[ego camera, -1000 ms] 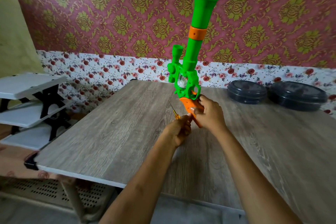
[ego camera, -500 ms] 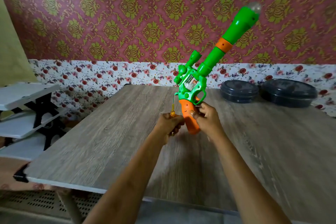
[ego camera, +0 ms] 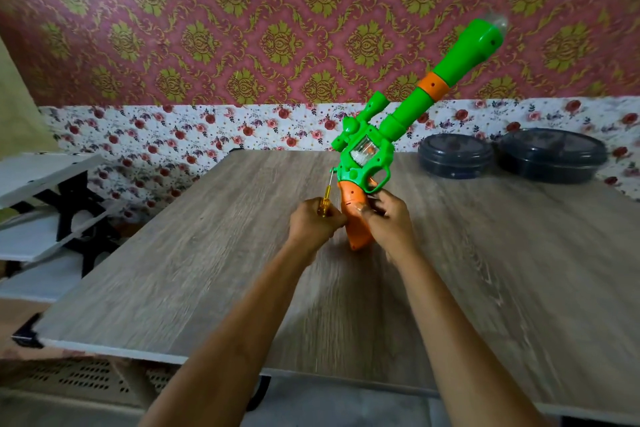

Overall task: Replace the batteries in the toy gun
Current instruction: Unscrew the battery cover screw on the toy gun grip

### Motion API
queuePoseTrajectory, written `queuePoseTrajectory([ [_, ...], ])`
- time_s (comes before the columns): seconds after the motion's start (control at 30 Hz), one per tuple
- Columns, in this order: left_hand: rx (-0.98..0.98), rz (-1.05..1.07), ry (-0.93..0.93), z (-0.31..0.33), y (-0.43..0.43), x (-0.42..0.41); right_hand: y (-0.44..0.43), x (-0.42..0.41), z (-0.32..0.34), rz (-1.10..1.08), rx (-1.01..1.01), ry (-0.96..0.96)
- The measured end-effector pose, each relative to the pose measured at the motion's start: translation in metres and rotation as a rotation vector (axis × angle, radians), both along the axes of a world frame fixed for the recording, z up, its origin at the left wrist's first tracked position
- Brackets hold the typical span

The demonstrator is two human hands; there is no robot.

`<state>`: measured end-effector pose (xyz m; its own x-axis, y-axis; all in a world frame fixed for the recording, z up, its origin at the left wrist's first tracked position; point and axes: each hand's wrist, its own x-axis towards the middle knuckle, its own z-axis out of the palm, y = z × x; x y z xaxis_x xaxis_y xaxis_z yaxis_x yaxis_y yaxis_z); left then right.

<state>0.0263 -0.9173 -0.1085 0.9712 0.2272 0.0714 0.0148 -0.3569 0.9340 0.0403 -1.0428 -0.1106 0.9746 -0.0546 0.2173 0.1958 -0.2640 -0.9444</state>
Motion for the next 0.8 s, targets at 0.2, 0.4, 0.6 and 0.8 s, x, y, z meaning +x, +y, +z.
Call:
queuePoseTrajectory([
  [0.2,-0.016,0.048,-0.041,0.005,0.030,0.009,-0.003,0.002,-0.001,0.010,0.166,0.036],
  [0.4,0.284,0.152,-0.010,-0.009,0.060,0.026,-0.003,-0.002,-0.002,0.092,0.311,0.109],
  [0.6,0.647,0.035,-0.037,-0.015,0.066,0.027,-0.003,0.004,-0.006,0.109,0.333,0.182],
  [0.8,0.489,0.037,-0.077,-0.017,0.074,0.027,-0.004,0.004,-0.007,0.065,0.375,0.195],
])
